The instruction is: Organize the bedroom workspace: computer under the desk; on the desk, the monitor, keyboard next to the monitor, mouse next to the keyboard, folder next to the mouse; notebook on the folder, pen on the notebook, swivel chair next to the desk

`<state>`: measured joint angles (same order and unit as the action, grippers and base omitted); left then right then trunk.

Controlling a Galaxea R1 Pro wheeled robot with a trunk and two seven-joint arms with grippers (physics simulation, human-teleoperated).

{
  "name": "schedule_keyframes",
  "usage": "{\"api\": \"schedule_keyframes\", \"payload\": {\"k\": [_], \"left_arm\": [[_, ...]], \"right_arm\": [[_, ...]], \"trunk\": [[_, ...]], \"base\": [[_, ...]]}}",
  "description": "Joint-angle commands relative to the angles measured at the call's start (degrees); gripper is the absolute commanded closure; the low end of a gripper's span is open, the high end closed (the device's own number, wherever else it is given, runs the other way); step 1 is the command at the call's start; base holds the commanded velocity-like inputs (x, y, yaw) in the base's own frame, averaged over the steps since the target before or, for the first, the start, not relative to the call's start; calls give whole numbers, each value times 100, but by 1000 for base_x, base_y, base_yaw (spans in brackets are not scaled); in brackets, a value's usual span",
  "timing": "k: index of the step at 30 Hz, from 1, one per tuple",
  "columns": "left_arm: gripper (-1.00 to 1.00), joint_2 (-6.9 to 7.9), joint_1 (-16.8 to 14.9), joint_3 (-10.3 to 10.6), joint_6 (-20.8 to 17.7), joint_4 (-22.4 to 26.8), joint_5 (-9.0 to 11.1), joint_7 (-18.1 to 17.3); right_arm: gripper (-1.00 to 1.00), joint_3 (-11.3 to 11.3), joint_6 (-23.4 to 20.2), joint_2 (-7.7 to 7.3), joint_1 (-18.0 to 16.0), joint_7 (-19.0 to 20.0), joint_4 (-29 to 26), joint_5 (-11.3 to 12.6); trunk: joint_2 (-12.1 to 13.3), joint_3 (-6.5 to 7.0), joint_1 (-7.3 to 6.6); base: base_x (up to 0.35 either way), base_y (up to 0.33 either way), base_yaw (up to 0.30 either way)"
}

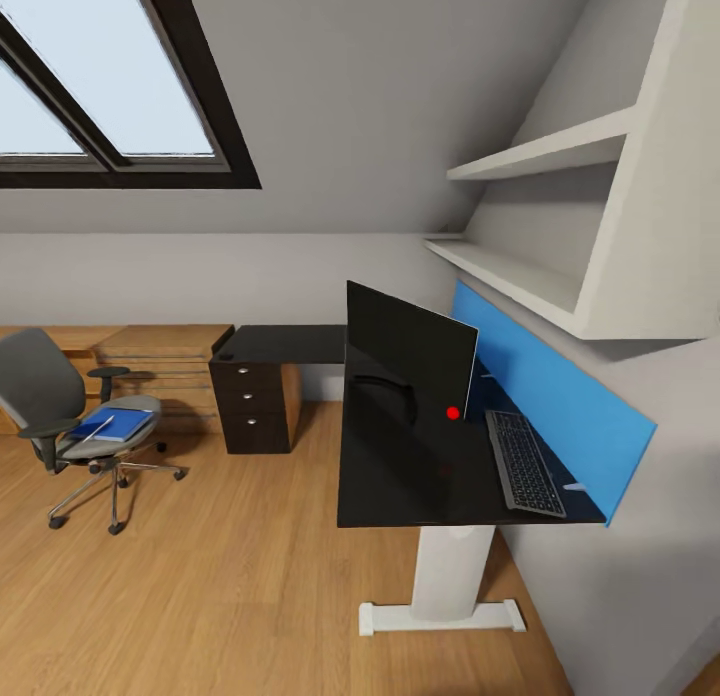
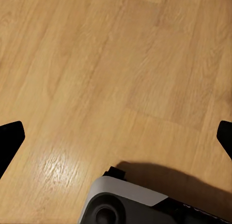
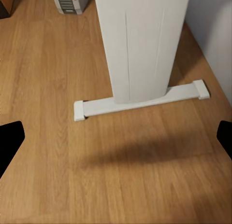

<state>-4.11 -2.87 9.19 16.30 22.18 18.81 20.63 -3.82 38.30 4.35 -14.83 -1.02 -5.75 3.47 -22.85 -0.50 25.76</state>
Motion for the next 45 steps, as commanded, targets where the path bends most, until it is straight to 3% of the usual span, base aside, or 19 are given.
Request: {"api": "schedule_keyframes", "payload": {"k": [1, 33, 39, 43, 45], "left_arm": [[-100, 6, -2, 49, 25, -1, 44, 39], [-100, 14, 0, 33, 23, 6, 44, 48], [-100, 44, -1, 15, 14, 6, 45, 86], [-100, 69, 0, 13, 24, 9, 45, 91], [-100, 174, -1, 11, 33, 26, 49, 96]], "right_arm": [[-100, -36, 20, 5, -3, 14, 4, 4], [-100, -40, 37, 12, -3, 14, -3, 11], [-100, -31, 55, -79, -3, -7, -93, 10], [-100, -38, 62, -183, -3, -29, -494, 12], [-100, -60, -54, -266, -6, -102, -1098, 31]], "trunk": [[-6, -5, 2], [-6, -5, 2], [-6, -5, 2], [-6, -5, 2], [-6, -5, 2]], "base": [[0, -2, 0], [0, 0, -19], [0, 0, 0], [0, 0, 0], [0, 0, 0]]}}
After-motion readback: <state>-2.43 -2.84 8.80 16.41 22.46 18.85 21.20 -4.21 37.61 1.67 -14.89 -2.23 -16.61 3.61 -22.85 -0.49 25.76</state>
